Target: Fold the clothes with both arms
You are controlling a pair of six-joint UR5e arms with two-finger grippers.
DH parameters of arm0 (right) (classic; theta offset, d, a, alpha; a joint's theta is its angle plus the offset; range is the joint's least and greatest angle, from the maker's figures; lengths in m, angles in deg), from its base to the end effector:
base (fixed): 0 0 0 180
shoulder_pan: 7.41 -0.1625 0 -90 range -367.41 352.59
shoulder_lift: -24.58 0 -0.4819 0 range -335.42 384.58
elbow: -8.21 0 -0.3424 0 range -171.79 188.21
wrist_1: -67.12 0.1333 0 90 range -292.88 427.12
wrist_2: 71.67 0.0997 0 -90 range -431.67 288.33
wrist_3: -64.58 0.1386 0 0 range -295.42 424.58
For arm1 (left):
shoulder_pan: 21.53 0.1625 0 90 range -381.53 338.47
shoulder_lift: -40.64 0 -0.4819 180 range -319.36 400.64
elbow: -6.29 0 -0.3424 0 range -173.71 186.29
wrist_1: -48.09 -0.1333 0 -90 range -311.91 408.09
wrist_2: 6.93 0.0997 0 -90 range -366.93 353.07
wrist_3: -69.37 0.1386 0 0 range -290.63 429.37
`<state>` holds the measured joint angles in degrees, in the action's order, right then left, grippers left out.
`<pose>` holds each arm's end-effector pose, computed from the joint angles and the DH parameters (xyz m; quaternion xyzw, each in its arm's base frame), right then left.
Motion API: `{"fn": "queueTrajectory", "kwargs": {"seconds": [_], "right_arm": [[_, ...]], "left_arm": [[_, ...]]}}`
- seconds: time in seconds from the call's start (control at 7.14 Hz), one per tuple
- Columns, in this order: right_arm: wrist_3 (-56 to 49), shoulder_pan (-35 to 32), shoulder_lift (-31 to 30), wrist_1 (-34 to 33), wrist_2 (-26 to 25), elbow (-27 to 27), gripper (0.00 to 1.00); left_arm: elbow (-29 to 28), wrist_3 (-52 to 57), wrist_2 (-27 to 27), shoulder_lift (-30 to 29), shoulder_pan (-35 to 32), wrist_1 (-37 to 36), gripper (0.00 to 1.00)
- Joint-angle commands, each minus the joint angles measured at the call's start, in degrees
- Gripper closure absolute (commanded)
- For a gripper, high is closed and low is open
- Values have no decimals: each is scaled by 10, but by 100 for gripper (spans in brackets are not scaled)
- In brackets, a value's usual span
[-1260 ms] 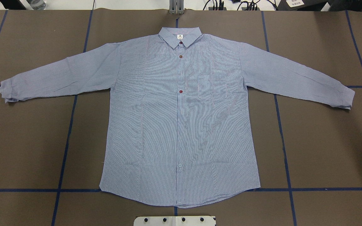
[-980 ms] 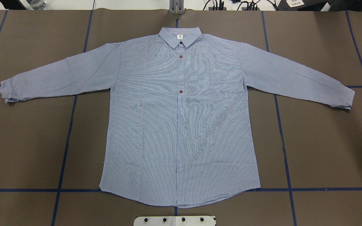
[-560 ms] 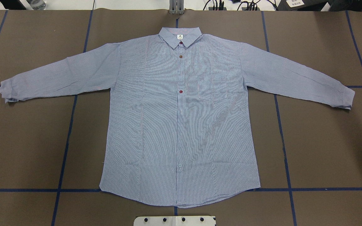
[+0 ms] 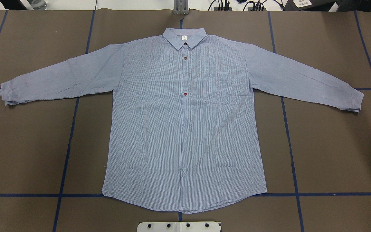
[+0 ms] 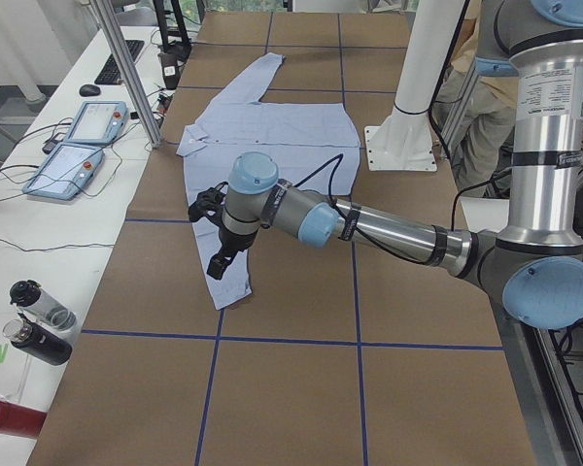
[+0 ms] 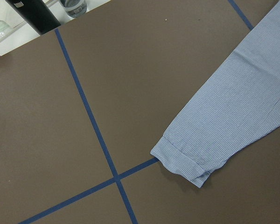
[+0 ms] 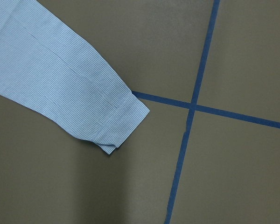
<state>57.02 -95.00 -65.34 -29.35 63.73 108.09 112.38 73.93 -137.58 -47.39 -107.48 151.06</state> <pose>0.0159 -0.4444 0.6762 0.0454 -0.3841 -0.0918 0.9176 -0.0110 -0.4540 0.6088 0.2211 0.3367 0.1496 0.9030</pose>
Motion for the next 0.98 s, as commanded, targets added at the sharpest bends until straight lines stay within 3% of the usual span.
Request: {"fn": "queueTrajectory", "kwargs": {"seconds": [0.0, 0.28, 0.42, 0.56, 0.84], "right_arm": [[0, 0, -6, 28, 2, -29, 0], [20, 13, -4, 28, 7, -35, 0], [99, 15, -3, 29, 32, -39, 0], [218, 23, -3, 79, 37, -45, 0], [461, 67, -4, 287, 30, -126, 2]], "left_arm": [[3, 0, -1, 16, 0, 3, 0], [1, 0, 0, 16, 0, 5, 0], [0, 0, 0, 16, 1, 6, 0], [0, 0, 0, 16, 1, 6, 0], [-1, 0, 0, 16, 1, 6, 0]]}}
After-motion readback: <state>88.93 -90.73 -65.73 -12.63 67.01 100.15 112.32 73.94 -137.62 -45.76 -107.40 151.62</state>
